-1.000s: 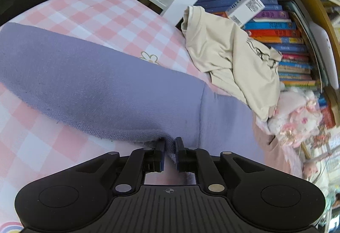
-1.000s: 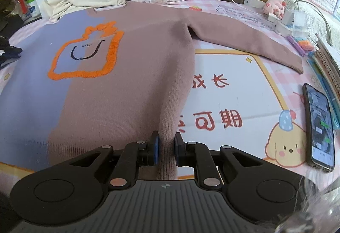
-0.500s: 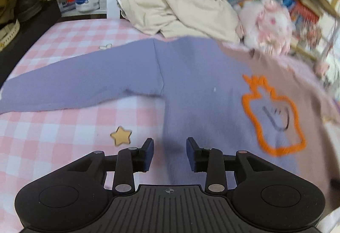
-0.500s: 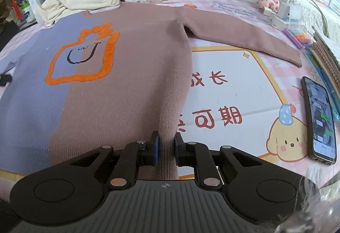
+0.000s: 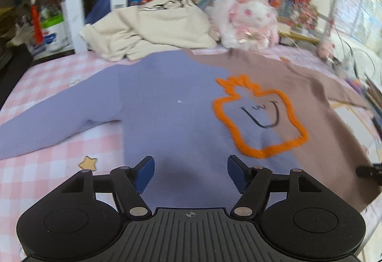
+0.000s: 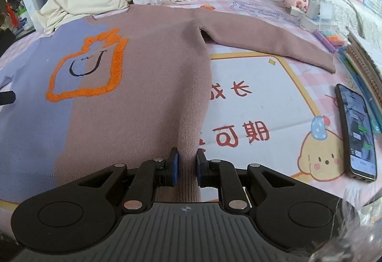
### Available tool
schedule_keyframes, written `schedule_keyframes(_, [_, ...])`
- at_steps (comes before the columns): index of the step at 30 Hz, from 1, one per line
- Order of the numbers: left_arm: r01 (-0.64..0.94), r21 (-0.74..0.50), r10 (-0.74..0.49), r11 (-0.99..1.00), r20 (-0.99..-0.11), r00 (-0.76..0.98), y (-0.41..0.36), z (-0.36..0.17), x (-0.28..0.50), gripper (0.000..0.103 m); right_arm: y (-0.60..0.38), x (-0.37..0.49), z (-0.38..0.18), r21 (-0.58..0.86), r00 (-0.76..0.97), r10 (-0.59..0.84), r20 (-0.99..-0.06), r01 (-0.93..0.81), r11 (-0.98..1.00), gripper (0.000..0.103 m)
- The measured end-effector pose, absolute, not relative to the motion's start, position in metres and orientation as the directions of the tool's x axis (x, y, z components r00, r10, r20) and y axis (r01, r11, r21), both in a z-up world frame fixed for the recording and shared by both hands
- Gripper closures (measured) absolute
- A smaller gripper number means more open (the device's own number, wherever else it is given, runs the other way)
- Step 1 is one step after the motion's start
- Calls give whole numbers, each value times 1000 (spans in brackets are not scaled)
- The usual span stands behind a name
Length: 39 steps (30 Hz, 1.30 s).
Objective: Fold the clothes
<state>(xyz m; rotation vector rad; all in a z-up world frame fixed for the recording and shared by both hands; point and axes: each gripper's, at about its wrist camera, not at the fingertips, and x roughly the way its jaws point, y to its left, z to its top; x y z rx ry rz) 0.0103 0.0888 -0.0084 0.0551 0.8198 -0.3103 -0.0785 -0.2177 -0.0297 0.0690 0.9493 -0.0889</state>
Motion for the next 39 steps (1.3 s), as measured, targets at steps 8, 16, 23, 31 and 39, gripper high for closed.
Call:
schedule_keyframes(8, [345, -119, -316, 931, -734, 602, 69, -12, -2, 32, -220, -78, -29, 24, 578, -35, -816, 95, 995, 84])
schedule_keyframes(16, [309, -57, -248, 949, -738, 627, 38, -12, -6, 24, -254, -69, -25, 138, 588, 53, -807, 102, 985, 57])
schedule_keyframes(23, [250, 3, -161, 968, -756, 634, -4, -9, -8, 24, -311, -41, -22, 178, 600, 93, -794, 83, 981, 48])
schedule_keyframes(31, [125, 80, -17, 989, -776, 631, -39, -8, -23, 22, -362, -10, -18, 218, 629, 165, -760, 7, 976, 48])
schedule_keyframes(39, [-36, 110, 109, 993, -789, 605, -51, -8, -56, 21, -414, 24, -13, 210, 652, 167, -740, -11, 978, 62])
